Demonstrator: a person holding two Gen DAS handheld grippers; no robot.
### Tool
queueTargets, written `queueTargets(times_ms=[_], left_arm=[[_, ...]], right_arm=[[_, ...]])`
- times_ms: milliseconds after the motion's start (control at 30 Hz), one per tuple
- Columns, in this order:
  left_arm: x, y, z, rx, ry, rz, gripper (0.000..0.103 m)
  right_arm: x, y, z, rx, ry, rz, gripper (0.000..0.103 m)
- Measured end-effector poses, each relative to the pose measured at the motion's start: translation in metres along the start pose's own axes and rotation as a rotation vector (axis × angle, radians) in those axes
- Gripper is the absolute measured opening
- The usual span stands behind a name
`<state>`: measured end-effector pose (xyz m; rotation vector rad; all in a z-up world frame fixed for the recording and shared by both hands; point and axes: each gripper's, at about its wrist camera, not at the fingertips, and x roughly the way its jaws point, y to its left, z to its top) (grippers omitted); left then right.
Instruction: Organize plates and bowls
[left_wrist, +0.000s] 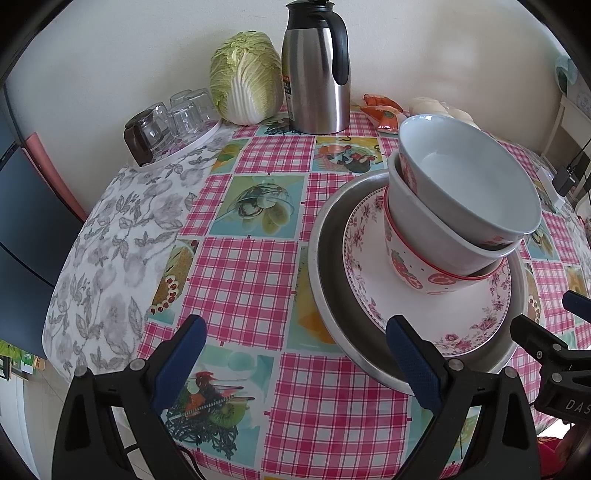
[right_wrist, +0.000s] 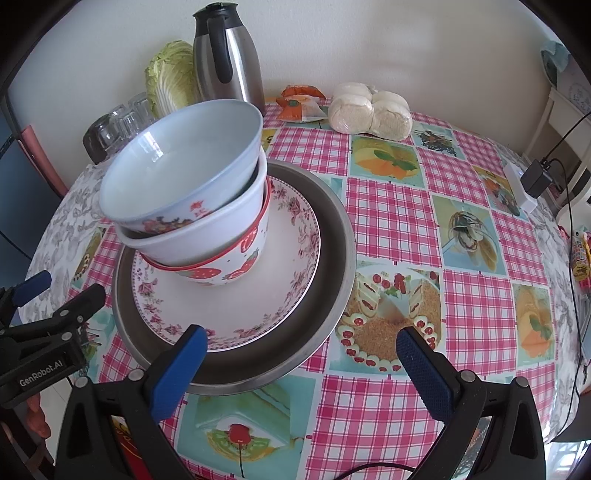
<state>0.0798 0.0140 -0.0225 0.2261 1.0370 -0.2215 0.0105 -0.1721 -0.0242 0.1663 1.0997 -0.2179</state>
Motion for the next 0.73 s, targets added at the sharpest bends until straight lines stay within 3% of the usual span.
queueTargets(times_ms=[733], left_arm=[[-0.0018, 0.0, -0.0004, -0.016, -0.009, -0.012, 0.098]], right_arm=[[-0.0003, -0.0002, -0.0006, -0.004, 0.005, -0.002, 0.103]])
